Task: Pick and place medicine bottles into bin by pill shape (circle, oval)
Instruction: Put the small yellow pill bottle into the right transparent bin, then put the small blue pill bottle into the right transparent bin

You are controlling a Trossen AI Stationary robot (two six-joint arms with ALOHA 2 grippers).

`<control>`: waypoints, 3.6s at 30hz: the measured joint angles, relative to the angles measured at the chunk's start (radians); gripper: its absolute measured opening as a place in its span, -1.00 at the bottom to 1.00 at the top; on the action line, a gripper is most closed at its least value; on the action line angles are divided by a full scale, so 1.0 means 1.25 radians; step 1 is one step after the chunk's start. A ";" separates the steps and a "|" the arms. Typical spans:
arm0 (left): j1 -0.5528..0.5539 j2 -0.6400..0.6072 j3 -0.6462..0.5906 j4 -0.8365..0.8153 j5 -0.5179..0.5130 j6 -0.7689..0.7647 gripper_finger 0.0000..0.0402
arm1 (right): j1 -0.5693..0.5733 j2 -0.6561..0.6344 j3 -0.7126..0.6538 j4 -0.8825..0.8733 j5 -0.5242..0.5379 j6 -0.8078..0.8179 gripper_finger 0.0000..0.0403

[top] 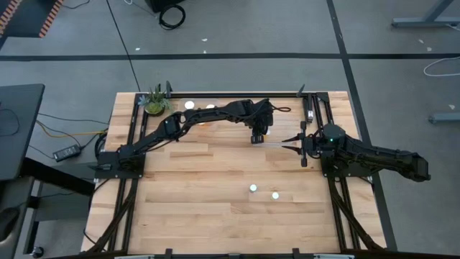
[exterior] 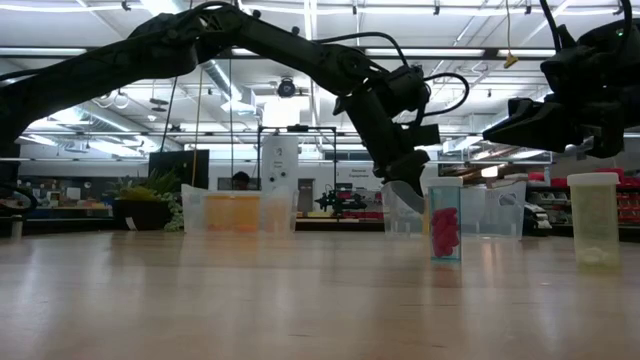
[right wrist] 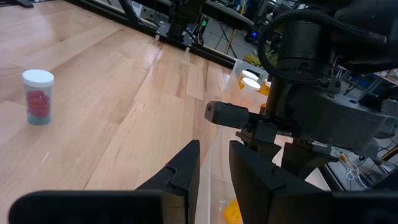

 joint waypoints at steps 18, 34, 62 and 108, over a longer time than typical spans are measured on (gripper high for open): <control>0.000 -0.001 0.006 -0.086 -0.025 0.061 -0.36 | 0.000 0.000 0.000 0.000 0.000 0.000 -0.54; -0.001 -0.031 0.007 -0.162 -0.051 0.071 -0.38 | 0.000 0.000 0.000 0.000 0.000 0.000 -0.54; -0.001 -0.028 0.001 -0.204 -0.051 0.095 -0.20 | 0.000 0.000 0.000 -0.001 0.000 0.000 -0.54; -0.191 -0.162 -0.074 -0.282 0.165 0.091 0.08 | 0.000 0.000 0.000 -0.001 0.000 0.000 -0.54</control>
